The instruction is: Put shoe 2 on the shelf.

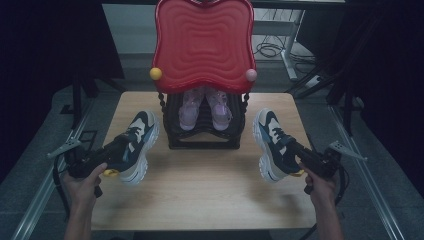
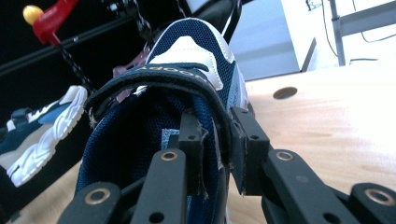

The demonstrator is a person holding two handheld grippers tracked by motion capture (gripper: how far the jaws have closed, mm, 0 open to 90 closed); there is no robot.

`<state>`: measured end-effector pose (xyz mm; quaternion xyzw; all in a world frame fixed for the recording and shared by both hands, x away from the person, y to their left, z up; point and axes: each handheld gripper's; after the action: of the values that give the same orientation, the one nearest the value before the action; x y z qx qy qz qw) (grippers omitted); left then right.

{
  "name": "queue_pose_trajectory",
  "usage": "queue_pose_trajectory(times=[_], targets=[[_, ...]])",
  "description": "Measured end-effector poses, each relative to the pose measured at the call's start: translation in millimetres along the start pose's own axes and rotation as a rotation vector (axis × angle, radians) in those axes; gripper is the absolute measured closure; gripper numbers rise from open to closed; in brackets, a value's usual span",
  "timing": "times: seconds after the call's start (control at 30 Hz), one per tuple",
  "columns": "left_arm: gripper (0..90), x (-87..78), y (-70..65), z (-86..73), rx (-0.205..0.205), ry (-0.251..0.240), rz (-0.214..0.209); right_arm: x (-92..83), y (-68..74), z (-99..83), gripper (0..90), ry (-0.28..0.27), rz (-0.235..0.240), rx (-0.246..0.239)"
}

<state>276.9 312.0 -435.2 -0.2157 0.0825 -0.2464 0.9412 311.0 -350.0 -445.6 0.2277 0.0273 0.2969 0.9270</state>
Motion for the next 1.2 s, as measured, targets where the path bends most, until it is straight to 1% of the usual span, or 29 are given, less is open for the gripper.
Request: queue_pose_trajectory(times=[0.2, 0.4, 0.47, 0.6, 0.73, 0.87, 0.93, 1.2], targets=[[71.3, 5.2, -1.1, 6.3, -0.003, -0.012, -0.008, 4.2, 0.5, 9.8, 75.9, -0.035, 0.005, 0.01], [71.4, 10.7, 0.2, 14.9, -0.01, -0.024, -0.013, 9.6, -1.9, 16.9, 75.9, -0.065, -0.001, 0.036], [71.4, 12.2, 1.3, 17.7, -0.012, -0.029, -0.014, 11.2, -2.5, 19.8, 75.9, -0.073, -0.003, 0.028], [71.4, 16.3, 1.9, 22.5, -0.009, -0.037, -0.011, 15.2, -2.3, 26.0, 75.9, -0.085, 0.001, 0.038], [71.4, 20.7, 2.7, 27.7, -0.009, -0.045, -0.011, 20.2, -0.8, 33.8, 75.9, -0.089, 0.002, 0.027], [71.4, 24.5, 3.4, 33.7, -0.004, -0.055, -0.009, 23.3, 0.4, 42.2, 75.9, -0.113, 0.008, 0.034], [71.4, 26.5, 3.6, 36.4, 0.0, -0.058, -0.008, 25.6, 1.6, 46.3, 75.9, -0.117, 0.009, 0.028], [71.5, 34.5, 3.2, 52.5, 0.006, -0.092, -0.009, 35.4, 5.9, 63.6, 75.9, -0.137, 0.009, 0.009]])
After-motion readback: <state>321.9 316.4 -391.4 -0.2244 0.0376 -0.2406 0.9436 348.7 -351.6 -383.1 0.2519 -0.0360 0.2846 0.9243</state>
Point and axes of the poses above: each handheld gripper's, and its own axes: x roughly forward along the jaws, z roughly out of its top, y roughly to its left, and after that the axes turned 15 degrees about -y, right-handed
